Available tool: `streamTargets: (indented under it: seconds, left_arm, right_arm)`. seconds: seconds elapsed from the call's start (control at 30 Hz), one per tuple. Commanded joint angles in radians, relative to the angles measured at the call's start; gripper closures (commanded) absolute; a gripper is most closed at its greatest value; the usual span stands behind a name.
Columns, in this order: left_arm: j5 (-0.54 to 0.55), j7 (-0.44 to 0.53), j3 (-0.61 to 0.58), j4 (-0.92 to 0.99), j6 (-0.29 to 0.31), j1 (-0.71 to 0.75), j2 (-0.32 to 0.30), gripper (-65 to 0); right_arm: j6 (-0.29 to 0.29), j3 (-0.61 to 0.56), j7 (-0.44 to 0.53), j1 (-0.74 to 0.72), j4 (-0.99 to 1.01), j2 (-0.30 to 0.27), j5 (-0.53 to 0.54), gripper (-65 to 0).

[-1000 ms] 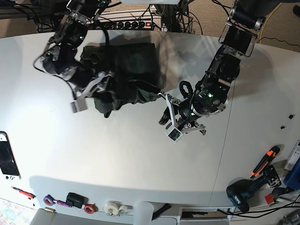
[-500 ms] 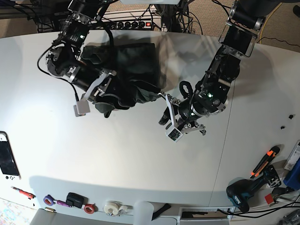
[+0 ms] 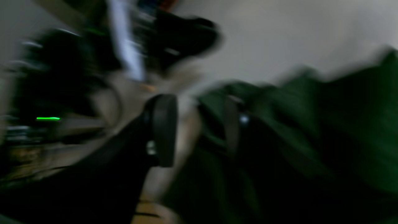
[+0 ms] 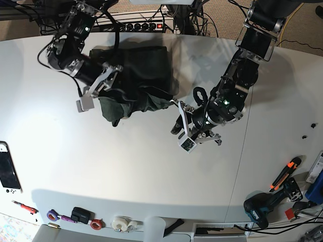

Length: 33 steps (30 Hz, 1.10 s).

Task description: Layout the t-shirt on the table in an organized manner, then fold the t-shirt properly

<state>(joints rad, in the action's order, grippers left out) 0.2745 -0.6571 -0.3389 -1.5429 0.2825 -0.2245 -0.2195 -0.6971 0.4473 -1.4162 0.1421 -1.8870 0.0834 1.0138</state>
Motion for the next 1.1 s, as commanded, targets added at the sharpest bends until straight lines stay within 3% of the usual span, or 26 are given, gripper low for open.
streamTargets:
  seconds: [0.0, 0.17, 0.3, 0.37, 0.43, 0.53, 0.57, 0.67, 0.83, 1.07]
  left_arm:
    - [0.007, 0.021, 0.003, -0.019, 0.004, -0.022, 0.001, -16.8]
    - [0.007, 0.022, 0.003, -0.019, 0.004, -0.022, 0.001, -16.8]
    - [0.007, 0.022, 0.003, -0.019, 0.004, -0.022, 0.001, -16.8]
    - [0.007, 0.022, 0.003, -0.019, 0.004, -0.022, 0.001, -16.8]
    - [0.007, 0.022, 0.003, -0.019, 0.004, -0.022, 0.001, -16.8]
    - [0.007, 0.022, 0.003, -0.019, 0.004, -0.022, 0.001, -16.8]
    - [0.007, 0.022, 0.003, -0.019, 0.004, -0.022, 0.001, -16.8]
    - [0.007, 0.022, 0.003, -0.019, 0.004, -0.022, 0.001, -16.8]
    - [0.007, 0.023, 0.003, -0.019, 0.004, -0.023, 0.001, -16.8]
    - [0.007, 0.023, 0.003, -0.019, 0.004, -0.023, 0.001, -16.8]
  right_arm:
    - [-0.001, 0.0, 0.02, -0.02, -0.018, -0.003, -0.01, -31.5]
    - [-0.001, -0.033, 0.02, -0.025, -0.017, -0.003, -0.093, -32.2]
    - [-0.001, -0.069, 0.02, -0.022, -0.016, -0.003, -0.261, -32.2]
    - [-0.001, -0.076, 0.02, -0.021, -0.016, -0.003, -0.266, -31.8]
    - [-0.001, -0.075, 0.02, -0.02, -0.016, -0.003, -0.267, -24.9]
    - [-0.001, -0.075, 0.02, -0.02, -0.016, -0.003, -0.267, -1.8]
    - [-0.001, -0.075, 0.02, -0.02, -0.016, -0.003, -0.265, 0.0]
    - [-0.001, -0.075, 0.02, -0.008, -0.016, -0.003, -0.214, 0.0]
    - [-0.001, -0.075, 0.02, 0.053, -0.017, -0.003, -0.037, 0.0]
    - [-0.001, -0.075, 0.02, 0.15, -0.017, -0.003, 0.085, 0.0]
